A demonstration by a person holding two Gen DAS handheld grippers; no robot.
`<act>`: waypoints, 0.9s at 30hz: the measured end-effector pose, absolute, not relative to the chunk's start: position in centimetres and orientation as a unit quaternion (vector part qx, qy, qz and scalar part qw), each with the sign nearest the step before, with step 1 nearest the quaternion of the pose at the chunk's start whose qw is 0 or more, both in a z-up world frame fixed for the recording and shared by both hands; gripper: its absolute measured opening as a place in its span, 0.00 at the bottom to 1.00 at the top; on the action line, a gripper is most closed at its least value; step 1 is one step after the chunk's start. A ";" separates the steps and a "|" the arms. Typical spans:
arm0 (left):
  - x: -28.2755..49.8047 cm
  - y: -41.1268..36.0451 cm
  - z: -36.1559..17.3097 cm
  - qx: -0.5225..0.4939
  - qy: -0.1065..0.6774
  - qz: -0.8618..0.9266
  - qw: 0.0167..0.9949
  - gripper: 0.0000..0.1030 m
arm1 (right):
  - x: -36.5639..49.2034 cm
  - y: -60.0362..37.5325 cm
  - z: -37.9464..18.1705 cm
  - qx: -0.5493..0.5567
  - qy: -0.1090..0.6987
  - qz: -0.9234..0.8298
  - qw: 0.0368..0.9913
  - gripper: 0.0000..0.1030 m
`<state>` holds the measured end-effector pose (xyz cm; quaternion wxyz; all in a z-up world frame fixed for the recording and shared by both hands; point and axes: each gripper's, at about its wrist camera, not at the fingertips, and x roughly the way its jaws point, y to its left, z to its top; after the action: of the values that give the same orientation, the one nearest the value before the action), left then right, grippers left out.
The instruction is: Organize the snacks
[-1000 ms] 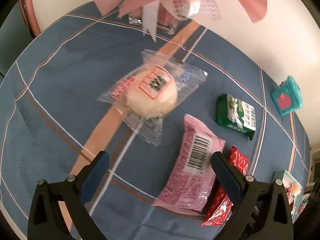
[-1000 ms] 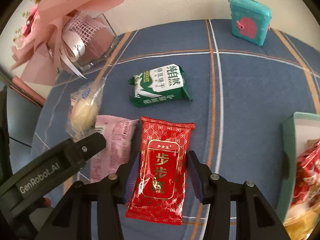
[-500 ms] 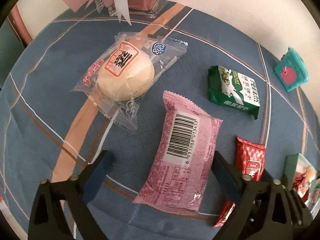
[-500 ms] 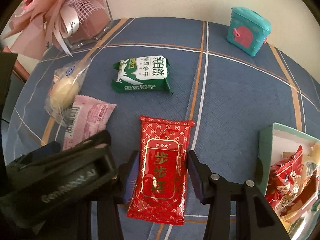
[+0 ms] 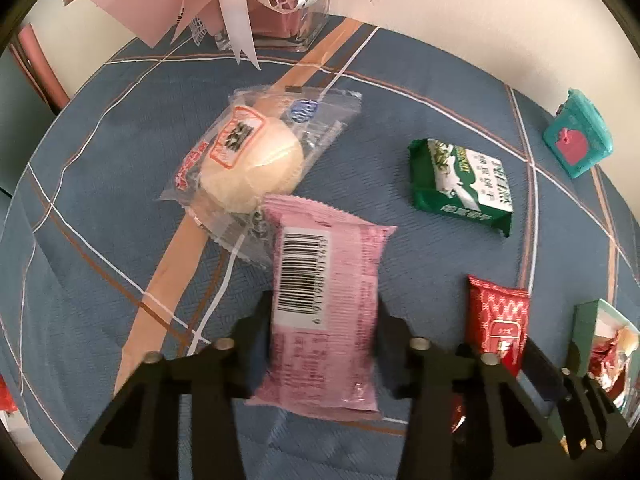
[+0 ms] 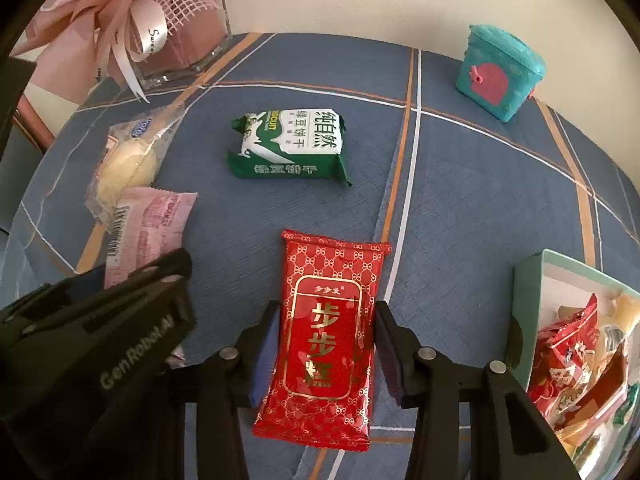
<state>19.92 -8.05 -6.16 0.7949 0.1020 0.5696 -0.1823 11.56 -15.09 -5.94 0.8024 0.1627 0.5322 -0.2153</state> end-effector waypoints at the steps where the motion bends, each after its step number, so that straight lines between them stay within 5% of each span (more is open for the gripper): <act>1: 19.8 -8.0 -6.1 0.098 0.571 -0.184 0.794 0.41 | 11.5 -15.1 -5.9 0.168 0.531 -0.212 0.803 0.46; 27: 12.7 -10.4 3.9 0.092 0.519 -0.248 0.813 0.39 | 3.0 -20.8 3.8 0.211 0.461 -0.248 0.825 0.46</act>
<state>12.71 -10.35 3.89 0.8128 0.0925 0.5189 -0.2480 3.01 -20.77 3.78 0.8255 0.2107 0.4611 -0.2483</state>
